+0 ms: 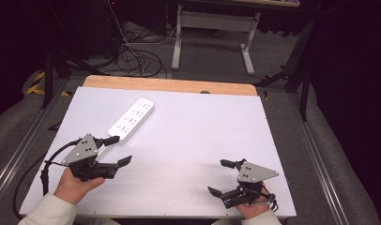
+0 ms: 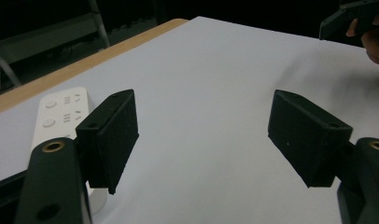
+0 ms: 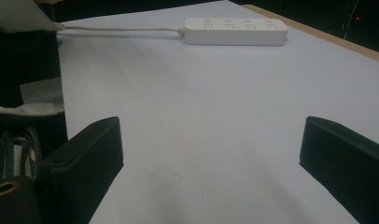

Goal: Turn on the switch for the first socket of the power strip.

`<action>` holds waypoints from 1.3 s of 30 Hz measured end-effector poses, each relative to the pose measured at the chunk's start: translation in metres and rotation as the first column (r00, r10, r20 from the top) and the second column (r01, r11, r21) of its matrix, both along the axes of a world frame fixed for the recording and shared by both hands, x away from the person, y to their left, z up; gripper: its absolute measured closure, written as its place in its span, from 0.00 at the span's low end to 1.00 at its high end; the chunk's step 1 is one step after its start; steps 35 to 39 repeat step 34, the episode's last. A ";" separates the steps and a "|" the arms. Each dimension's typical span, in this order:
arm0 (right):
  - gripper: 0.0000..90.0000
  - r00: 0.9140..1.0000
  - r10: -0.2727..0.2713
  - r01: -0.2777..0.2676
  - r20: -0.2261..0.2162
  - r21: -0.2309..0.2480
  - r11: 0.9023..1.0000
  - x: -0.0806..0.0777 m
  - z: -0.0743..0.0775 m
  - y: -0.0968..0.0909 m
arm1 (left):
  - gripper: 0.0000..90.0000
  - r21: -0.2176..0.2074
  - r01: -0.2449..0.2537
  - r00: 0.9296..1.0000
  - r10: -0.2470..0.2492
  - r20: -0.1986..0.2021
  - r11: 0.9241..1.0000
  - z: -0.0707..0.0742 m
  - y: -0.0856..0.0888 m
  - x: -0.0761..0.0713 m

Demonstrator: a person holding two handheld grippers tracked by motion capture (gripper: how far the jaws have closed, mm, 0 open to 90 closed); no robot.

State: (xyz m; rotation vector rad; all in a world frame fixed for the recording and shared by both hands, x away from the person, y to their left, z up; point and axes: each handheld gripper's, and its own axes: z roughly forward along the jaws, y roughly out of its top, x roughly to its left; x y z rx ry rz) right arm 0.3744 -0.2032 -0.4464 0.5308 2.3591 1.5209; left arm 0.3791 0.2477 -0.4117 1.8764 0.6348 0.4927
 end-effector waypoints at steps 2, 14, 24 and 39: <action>0.07 1.000 -0.001 0.001 0.001 0.001 1.000 0.000 0.000 0.000 | 0.28 -0.026 0.018 0.999 -0.019 -0.031 0.999 -0.005 -0.001 -0.001; 0.07 1.000 -0.001 0.001 0.003 0.004 1.000 -0.001 0.001 -0.001 | 0.28 0.001 0.081 0.994 -0.081 -0.073 0.997 -0.038 -0.004 -0.009; 0.07 1.000 -0.003 0.003 0.001 -0.001 1.000 0.000 0.000 -0.002 | 0.21 -0.012 0.114 0.983 -0.115 -0.144 0.993 -0.053 -0.012 -0.011; 0.07 1.000 -0.003 0.003 -0.005 -0.004 1.000 0.001 -0.001 -0.002 | 0.23 0.030 0.065 0.992 -0.061 -0.109 0.997 -0.051 -0.011 -0.012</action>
